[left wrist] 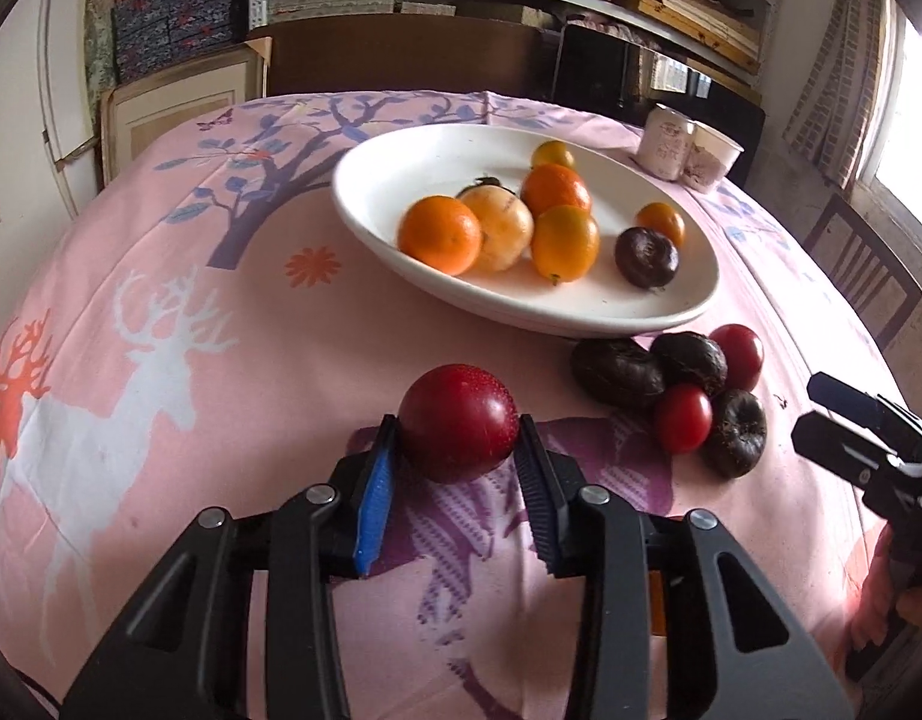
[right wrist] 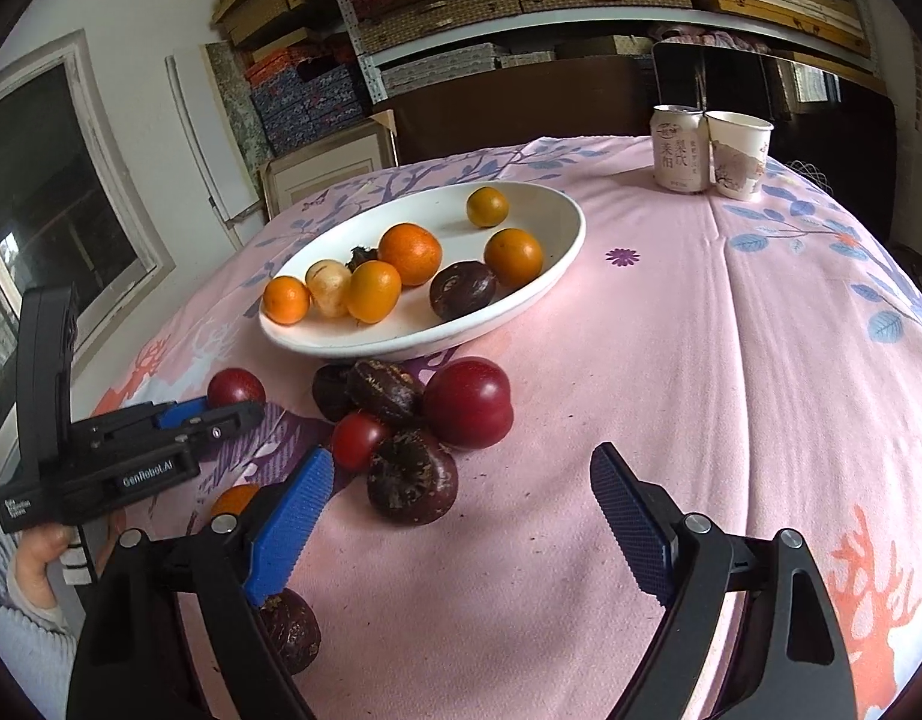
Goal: Organize fruits
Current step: 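Grasp a red plum with the left gripper, then carry the red plum toward the plate with the left gripper while the right gripper grasps a dark brown fruit, then release the red plum and dark brown fruit onto the plate, open both grippers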
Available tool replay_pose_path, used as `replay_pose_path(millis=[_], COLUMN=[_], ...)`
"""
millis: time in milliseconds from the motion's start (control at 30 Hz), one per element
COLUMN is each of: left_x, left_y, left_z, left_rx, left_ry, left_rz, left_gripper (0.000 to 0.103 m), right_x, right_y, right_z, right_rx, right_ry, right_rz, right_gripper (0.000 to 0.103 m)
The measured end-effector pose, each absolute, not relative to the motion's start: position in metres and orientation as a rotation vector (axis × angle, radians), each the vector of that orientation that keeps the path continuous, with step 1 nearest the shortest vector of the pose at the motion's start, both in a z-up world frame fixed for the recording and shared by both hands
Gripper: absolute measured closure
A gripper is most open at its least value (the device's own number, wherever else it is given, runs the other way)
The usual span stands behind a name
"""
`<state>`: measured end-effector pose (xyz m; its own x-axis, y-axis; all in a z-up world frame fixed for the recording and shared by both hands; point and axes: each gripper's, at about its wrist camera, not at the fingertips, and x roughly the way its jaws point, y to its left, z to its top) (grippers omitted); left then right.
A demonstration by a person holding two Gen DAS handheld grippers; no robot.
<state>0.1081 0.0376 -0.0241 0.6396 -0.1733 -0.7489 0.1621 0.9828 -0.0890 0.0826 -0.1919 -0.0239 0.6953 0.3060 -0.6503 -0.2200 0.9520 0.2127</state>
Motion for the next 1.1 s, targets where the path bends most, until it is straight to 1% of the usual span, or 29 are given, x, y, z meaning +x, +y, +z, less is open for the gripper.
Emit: replay_pose_path(millis=[200,333,433,533,567,700,867,1000,1100], left_x=[0.11,0.108,0.109,0.109,0.11,0.105,0.096,0.125,0.155], left_y=[0.034,0.032,0.03,0.03,0.03,0.032,0.037,0.035,0.033], left_z=[-0.027,-0.028,-0.029,-0.03,-0.03,-0.027,0.003,0.028,0.035], left_rx=[0.01,0.014,0.014,0.013,0.009,-0.004,-0.04,-0.033,-0.068], left_ry=[0.871,0.872,0.883,0.886,0.886,0.858,0.762,0.731,0.729], left_rz=[-0.193,-0.197,-0.201,-0.204,-0.206,-0.21,-0.234,-0.211,-0.203], left_gripper=[0.065,0.065,0.065,0.065,0.065,0.065,0.065,0.065,0.065], right_x=[0.091,0.098,0.1,0.1,0.1,0.095,0.085,0.114,0.144], right_y=[-0.175,-0.165,-0.159,-0.158,-0.158,-0.166,-0.187,-0.193,-0.189], right_z=[-0.034,-0.042,-0.042,-0.042,-0.042,-0.035,-0.004,0.024,0.035], right_rx=[0.049,0.022,0.004,-0.001,0.002,0.028,0.106,0.141,0.16], right_ry=[0.817,0.873,0.873,0.87,0.868,0.833,0.704,0.674,0.664], right_rz=[0.282,0.289,0.278,0.288,0.298,0.299,0.292,0.289,0.288], right_gripper=[0.028,0.032,0.034,0.053,0.063,0.063,0.063,0.063,0.063])
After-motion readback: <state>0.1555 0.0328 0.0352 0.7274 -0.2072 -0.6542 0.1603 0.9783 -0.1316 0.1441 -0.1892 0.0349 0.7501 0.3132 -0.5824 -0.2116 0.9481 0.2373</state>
